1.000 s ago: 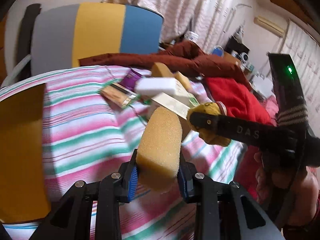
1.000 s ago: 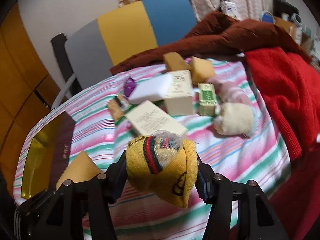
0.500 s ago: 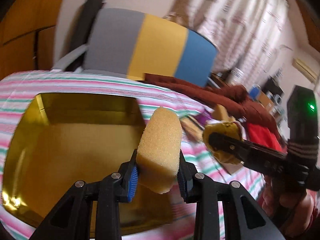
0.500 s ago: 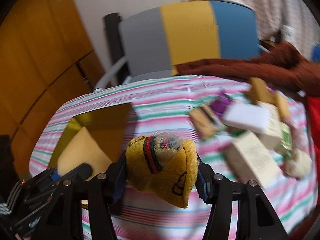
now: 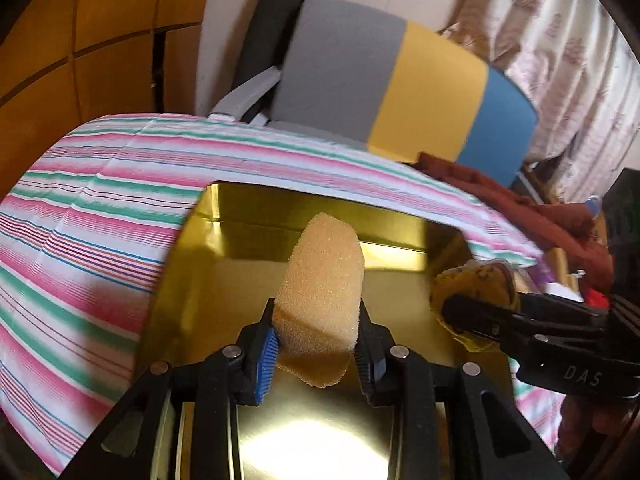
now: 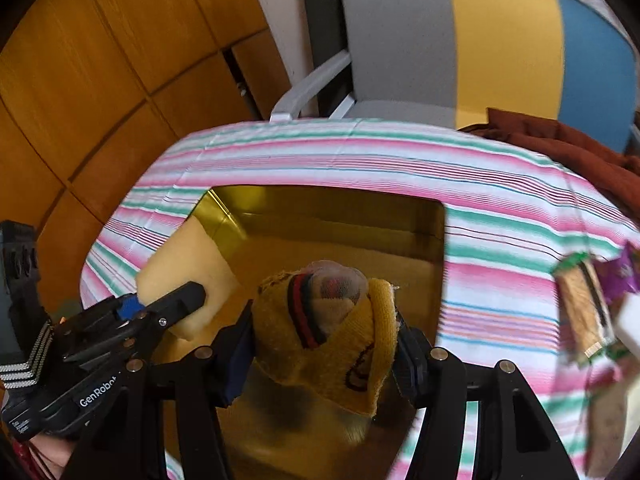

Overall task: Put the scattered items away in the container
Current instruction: 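Carry the sponge and plush toy over the gold tray and release both, then move both grippers back toward the scattered items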

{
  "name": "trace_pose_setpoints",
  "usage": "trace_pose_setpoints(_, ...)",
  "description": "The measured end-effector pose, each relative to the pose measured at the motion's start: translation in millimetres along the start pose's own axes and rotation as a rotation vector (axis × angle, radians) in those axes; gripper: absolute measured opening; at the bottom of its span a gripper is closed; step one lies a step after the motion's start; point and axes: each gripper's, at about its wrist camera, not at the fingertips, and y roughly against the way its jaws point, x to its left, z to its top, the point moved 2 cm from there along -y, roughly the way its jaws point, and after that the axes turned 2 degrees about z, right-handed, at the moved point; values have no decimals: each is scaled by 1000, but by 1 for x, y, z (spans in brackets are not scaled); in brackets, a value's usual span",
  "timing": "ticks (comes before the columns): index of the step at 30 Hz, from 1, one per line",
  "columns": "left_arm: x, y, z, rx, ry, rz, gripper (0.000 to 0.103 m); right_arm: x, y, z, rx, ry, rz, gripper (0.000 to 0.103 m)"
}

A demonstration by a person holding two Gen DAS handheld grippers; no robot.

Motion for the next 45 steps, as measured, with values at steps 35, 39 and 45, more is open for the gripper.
trace_pose_setpoints(35,18,32,-1,-50,147,110,50,35,-4,20,-102,24,45,94)
trace_pose_setpoints(39,9,39,-14,-51,140,100,50,33,14,11,-126,79,2,94)
trace_pose_setpoints(45,-6,47,-27,-47,138,74,50,26,44,-3,-158,140,-51,94)
